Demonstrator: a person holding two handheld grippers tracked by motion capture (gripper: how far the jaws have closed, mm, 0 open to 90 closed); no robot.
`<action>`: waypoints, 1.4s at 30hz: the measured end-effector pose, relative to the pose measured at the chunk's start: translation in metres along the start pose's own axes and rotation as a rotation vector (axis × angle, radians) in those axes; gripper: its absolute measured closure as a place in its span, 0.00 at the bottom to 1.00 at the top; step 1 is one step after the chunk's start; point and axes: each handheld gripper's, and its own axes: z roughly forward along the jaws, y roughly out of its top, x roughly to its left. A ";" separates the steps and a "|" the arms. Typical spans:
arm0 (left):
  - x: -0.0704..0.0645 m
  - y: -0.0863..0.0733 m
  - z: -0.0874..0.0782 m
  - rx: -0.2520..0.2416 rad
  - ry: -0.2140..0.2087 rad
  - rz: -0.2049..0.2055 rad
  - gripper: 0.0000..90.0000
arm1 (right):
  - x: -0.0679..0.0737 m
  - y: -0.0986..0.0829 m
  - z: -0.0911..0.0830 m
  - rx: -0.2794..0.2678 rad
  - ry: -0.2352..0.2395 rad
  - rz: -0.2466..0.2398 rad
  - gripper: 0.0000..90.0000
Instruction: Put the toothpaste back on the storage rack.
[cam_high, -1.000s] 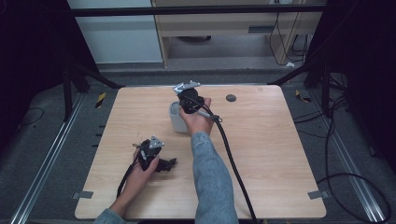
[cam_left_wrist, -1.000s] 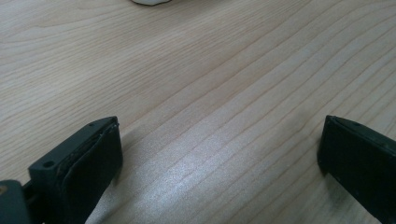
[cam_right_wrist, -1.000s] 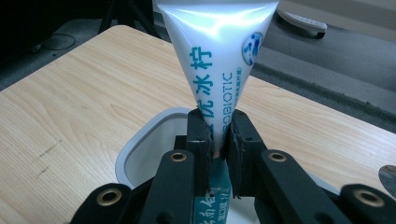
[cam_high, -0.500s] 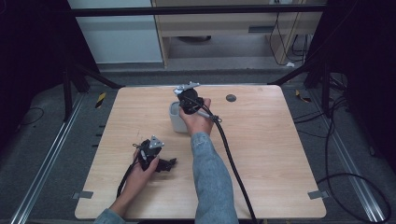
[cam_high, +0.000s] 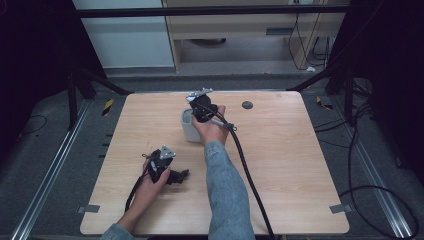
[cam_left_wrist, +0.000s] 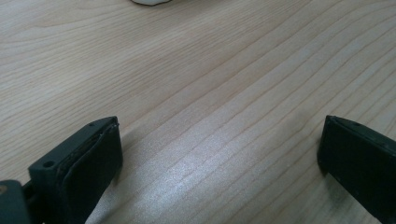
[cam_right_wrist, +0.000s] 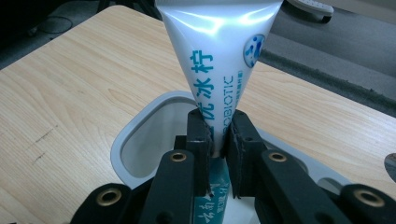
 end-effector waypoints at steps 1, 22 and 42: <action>0.000 0.000 0.000 0.000 0.000 0.000 0.00 | 0.000 0.000 0.000 0.001 0.000 0.000 0.89; 0.000 0.000 0.000 0.000 0.000 0.000 0.00 | -0.002 -0.002 0.003 0.025 0.010 0.010 0.89; 0.000 0.000 0.000 0.000 0.000 0.000 0.00 | -0.002 0.000 0.006 0.037 0.010 0.009 0.88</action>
